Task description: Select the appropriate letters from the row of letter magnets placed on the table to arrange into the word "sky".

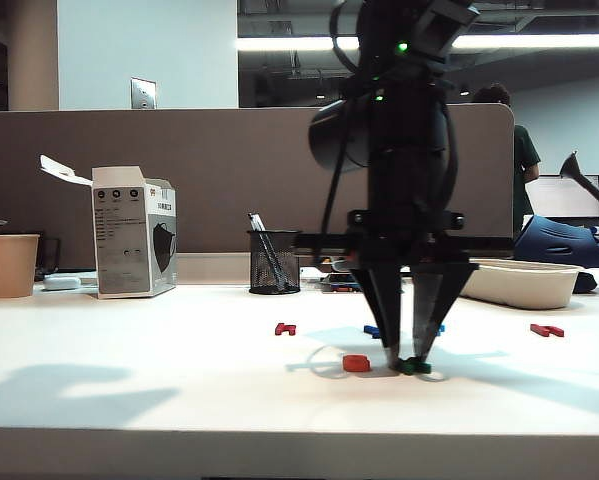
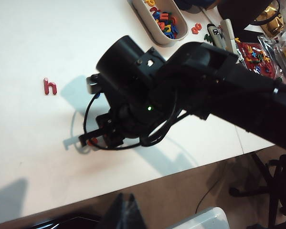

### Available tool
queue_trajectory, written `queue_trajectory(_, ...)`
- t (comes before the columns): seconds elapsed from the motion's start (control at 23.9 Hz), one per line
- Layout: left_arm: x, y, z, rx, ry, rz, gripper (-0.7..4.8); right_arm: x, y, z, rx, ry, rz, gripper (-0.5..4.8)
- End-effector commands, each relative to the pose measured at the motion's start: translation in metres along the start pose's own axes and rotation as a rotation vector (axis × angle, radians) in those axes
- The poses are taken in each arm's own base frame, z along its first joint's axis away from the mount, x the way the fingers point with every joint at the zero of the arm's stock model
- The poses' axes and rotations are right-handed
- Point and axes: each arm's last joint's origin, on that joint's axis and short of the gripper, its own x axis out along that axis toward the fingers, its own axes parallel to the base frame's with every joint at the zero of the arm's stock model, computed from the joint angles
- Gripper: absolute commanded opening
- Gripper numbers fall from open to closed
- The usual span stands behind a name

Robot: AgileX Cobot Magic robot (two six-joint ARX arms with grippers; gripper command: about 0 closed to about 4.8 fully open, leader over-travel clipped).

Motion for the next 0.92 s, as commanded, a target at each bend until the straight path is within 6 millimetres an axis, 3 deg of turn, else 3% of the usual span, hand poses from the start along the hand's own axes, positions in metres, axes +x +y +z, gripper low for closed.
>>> queue_trajectory(0.04, -0.001, 0.0, 0.001, 0.001, -0.009, -0.004, -0.05, 0.008, 0.004, 0.0, 0.015, 0.005, 0.009, 0.81)
queue_trajectory(0.67, -0.001, 0.0, 0.001, 0.001, -0.009, -0.004, -0.05, 0.008, -0.01, 0.005, 0.047, -0.001, -0.032, 0.82)
queue_trajectory(0.92, -0.001, 0.0, 0.001, 0.001, -0.009, -0.004, -0.05, 0.008, -0.01, 0.004, 0.047, 0.006, -0.034, 1.18)
